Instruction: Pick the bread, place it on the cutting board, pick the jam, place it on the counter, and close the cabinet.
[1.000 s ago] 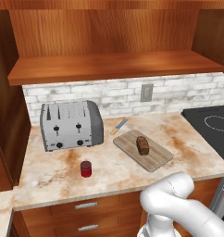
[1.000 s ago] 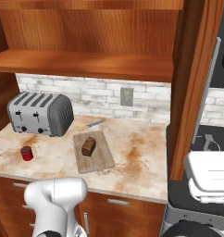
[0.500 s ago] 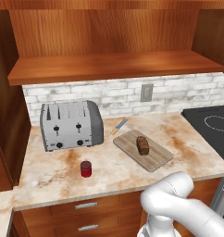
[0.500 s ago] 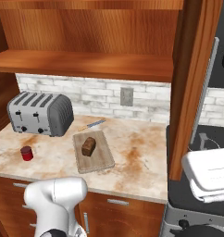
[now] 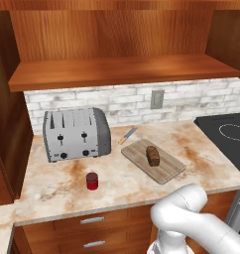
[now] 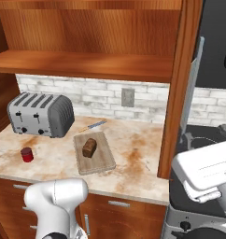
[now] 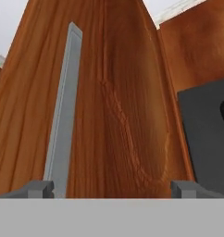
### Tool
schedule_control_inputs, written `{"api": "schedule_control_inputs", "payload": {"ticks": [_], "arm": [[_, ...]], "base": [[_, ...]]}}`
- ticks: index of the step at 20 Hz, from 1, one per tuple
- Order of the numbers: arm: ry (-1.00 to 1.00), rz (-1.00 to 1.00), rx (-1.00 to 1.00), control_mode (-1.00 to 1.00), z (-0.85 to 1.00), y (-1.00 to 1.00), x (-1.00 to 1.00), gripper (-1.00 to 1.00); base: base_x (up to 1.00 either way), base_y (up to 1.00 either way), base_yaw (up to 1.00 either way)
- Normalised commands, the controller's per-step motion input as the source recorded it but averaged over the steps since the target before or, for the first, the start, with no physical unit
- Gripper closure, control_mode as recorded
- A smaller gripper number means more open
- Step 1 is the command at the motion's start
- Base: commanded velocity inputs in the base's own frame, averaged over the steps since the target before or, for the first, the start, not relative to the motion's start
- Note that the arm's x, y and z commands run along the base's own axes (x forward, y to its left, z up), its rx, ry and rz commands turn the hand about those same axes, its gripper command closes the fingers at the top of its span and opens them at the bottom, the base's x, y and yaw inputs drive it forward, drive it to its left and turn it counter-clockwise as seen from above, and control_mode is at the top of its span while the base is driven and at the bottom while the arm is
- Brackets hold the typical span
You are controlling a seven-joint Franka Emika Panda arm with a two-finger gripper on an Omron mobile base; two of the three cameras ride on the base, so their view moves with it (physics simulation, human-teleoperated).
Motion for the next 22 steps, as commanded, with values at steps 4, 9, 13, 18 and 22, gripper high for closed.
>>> {"api": "schedule_control_inputs", "payload": {"ticks": [4,9,13,18,22], "arm": [[0.00,0.09,0.00,-1.00,0.00,0.47,0.15,-1.00],[0.00,0.09,0.00,-1.00,0.00,0.52,0.16,-1.00],[0.00,0.08,0.00,-1.00,0.00,0.53,0.10,-1.00],[0.00,0.08,0.00,-1.00,0.00,0.52,0.10,-1.00],[0.00,0.07,0.00,-1.00,0.00,0.52,0.12,-1.00]], "base": [[0.00,0.00,0.00],[0.00,0.00,0.00],[0.00,0.00,0.00],[0.00,0.00,0.00],[0.00,0.00,0.00]]}}
